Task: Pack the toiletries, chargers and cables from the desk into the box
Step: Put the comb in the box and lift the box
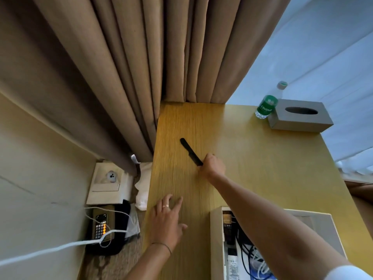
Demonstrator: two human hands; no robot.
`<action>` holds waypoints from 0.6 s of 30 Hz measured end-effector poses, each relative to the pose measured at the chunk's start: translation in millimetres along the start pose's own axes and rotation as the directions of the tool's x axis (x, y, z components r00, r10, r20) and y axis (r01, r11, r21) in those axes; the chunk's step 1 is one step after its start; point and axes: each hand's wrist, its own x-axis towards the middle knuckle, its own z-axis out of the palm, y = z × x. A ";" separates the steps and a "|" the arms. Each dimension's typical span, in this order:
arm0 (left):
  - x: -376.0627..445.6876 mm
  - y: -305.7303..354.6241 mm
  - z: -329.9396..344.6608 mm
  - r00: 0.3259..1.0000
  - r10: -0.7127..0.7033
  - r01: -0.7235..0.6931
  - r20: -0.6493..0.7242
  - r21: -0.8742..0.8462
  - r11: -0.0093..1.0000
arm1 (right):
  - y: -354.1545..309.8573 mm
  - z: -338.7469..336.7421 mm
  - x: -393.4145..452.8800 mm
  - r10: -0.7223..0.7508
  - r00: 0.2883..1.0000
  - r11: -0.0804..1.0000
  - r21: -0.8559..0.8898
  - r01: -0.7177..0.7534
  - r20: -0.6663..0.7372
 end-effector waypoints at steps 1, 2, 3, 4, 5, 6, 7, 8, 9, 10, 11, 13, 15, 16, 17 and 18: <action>-1.4 -0.7 0.5 1.000 0.005 -0.005 -0.004 0.005 1.000 | 0.0 -0.2 1.9 0.013 1.000 1.000 0.011 -0.013 0.007; -3.2 -1.1 1.1 1.000 0.007 -0.007 -0.003 0.007 1.000 | -0.2 -2.4 2.4 0.027 0.999 0.999 0.025 -0.028 0.019; -4.4 -1.0 1.6 1.000 0.008 -0.008 0.001 0.006 1.000 | 0.3 -4.1 3.8 0.034 0.999 0.998 0.049 -0.035 0.033; -4.7 -0.5 2.0 1.000 0.009 -0.009 0.005 0.003 1.000 | 0.1 -7.9 3.5 0.041 0.998 0.995 0.092 -0.046 0.054; -4.6 0.3 1.9 1.000 0.011 -0.011 0.009 -0.001 1.000 | 1.3 -10.4 4.0 0.050 0.996 0.986 0.158 -0.062 0.075; -4.4 1.1 1.2 1.000 0.010 -0.009 0.013 -0.006 1.000 | 2.0 -14.6 2.6 0.071 0.992 0.965 0.246 -0.095 0.104; -4.4 2.3 0.1 1.000 0.006 -0.006 0.018 -0.010 1.000 | 3.9 -19.1 -0.1 0.094 0.987 0.931 0.340 -0.133 0.128; -4.1 3.9 -1.2 1.000 0.004 -0.004 0.023 -0.010 1.000 | 6.0 -25.6 -4.8 0.117 0.983 0.893 0.417 -0.167 0.143; -4.2 5.7 -2.9 1.000 0.003 -0.003 0.031 -0.007 1.000 | 9.2 -32.6 -10.5 0.123 0.980 0.856 0.483 -0.184 0.156; -4.3 7.1 -4.5 0.999 -0.001 0.001 0.041 -0.006 1.000 | 12.4 -41.0 -18.4 0.116 0.978 0.822 0.535 -0.193 0.175; -4.3 8.1 -6.0 0.999 -0.006 0.007 0.048 -0.005 1.000 | 15.8 -49.8 -27.4 0.100 0.977 0.787 0.586 -0.195 0.191; -5.3 10.0 -8.4 0.998 -0.013 0.013 0.054 0.000 1.000 | 23.7 -69.6 -50.0 0.073 0.976 0.713 0.673 -0.195 0.205; -6.0 11.1 -9.5 0.998 -0.016 0.016 0.062 0.004 1.000 | 33.6 -89.6 -77.4 0.046 0.978 0.662 0.726 -0.183 0.205; -6.5 11.5 -9.6 0.998 -0.018 0.017 0.067 0.006 1.000 | 39.7 -98.1 -92.1 0.034 0.979 0.655 0.736 -0.175 0.203; -6.9 11.8 -9.3 0.997 -0.020 0.020 0.068 0.004 1.000 | 46.3 -105.7 -107.0 0.024 0.979 0.654 0.737 -0.170 0.204; -7.2 12.2 -9.1 0.997 -0.023 0.023 0.069 -0.004 1.000 | 53.7 -112.1 -122.0 0.020 0.978 0.659 0.733 -0.170 0.208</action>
